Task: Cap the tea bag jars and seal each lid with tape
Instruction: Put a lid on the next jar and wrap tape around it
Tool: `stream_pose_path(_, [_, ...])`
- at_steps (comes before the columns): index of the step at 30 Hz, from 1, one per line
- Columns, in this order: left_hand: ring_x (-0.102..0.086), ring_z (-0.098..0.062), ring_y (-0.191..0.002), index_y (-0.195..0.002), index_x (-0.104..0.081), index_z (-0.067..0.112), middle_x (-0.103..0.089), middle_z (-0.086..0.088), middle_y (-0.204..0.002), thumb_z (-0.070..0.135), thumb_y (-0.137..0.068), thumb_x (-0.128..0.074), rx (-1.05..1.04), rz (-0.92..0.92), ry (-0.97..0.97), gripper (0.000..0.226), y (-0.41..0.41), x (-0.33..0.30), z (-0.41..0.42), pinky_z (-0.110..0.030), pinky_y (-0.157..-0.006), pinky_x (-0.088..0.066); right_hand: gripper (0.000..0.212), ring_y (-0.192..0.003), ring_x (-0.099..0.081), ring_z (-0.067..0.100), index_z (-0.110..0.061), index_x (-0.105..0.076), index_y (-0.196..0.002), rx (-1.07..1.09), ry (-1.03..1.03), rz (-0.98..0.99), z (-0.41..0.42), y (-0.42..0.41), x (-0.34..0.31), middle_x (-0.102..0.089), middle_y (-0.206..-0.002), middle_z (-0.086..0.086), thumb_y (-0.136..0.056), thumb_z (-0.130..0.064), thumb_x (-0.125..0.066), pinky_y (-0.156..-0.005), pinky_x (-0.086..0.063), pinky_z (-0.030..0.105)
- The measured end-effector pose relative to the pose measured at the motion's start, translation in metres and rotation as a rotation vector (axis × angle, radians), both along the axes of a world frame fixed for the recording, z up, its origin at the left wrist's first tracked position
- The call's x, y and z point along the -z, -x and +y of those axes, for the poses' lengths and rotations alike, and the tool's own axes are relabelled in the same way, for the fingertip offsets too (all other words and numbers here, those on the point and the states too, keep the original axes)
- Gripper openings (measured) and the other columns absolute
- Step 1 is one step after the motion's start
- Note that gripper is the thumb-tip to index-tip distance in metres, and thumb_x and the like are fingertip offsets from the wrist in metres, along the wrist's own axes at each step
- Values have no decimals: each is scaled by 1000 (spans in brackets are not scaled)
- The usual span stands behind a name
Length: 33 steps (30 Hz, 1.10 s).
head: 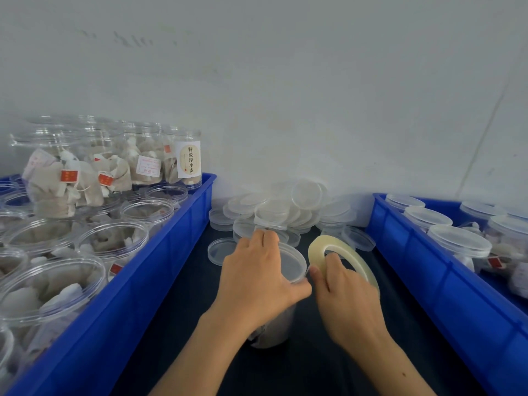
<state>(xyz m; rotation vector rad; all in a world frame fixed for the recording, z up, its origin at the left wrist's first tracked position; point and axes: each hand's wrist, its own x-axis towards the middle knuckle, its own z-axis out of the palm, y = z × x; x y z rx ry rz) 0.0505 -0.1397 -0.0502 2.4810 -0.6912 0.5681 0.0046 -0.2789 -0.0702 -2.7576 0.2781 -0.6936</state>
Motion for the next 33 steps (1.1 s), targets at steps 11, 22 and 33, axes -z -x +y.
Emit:
stream_pose_path(11, [-44, -13, -98, -118, -43, 22, -47, 8, -113, 64, -73, -57, 35, -28, -33, 63, -4, 1, 1, -26, -73, -31, 29, -56, -42, 6, -19, -41, -88, 28, 57, 46, -2, -17, -10, -44, -66, -8, -102, -41, -28, -50, -30, 23])
stream_pose_path(22, [-41, -12, -94, -116, -43, 21, -46, 8, -111, 63, -71, -58, 30, -36, -55, 64, -4, 1, 2, -26, -73, -29, 33, -62, -47, 11, -14, -47, -87, 64, -22, 115, -3, -36, -17, -56, -78, 0, -101, -39, -32, -50, -28, 26])
stream_pose_path(33, [-42, -13, -92, -114, -42, 21, -42, 9, -105, 63, -72, -59, 20, -23, -58, 62, -6, 1, 0, -26, -73, -30, 37, -84, -61, 26, -24, -38, -61, 59, -89, 200, 3, -43, -24, -62, -91, 7, -98, -22, -39, -66, -44, 34])
